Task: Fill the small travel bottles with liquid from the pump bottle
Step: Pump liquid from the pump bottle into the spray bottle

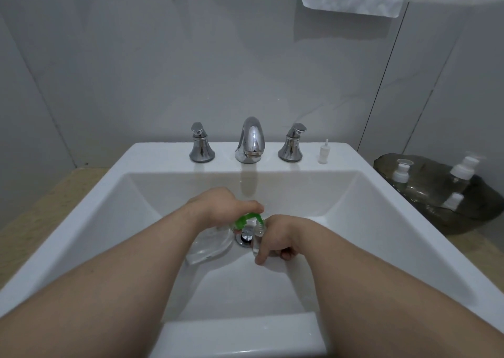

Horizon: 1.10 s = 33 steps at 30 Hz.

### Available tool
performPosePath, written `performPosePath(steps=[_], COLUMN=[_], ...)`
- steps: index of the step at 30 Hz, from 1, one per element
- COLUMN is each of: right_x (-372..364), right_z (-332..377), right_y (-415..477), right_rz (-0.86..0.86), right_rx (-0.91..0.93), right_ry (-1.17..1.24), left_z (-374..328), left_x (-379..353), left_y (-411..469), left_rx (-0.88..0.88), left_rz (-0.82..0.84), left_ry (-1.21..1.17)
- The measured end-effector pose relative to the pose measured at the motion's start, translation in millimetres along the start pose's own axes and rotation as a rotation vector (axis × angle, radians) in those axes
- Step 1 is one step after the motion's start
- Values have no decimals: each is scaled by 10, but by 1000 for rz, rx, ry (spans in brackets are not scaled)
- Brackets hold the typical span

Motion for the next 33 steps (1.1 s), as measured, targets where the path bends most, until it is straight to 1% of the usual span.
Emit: performPosePath(steps=[12,19,33], right_x=[0,-6,-2], right_z=[-15,-23,-9], right_y=[23,72,32], right_rz=[33,27,28], right_rx=[17,-15,-9], right_ry=[2,20,16], left_z=[4,-6,-32], left_x=[29,37,36], left_y=[-7,-35,-55], left_rx=[6,19,18], left_rz=[-8,-2,-10], left_ry=[-6,-2,-14])
Point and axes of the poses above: each hand's wrist, its own y-axis towards the middle knuckle, its own x-axis out of the back of the hand, z = x × y, the point moved 2 cm from there along y, towards the middle knuckle
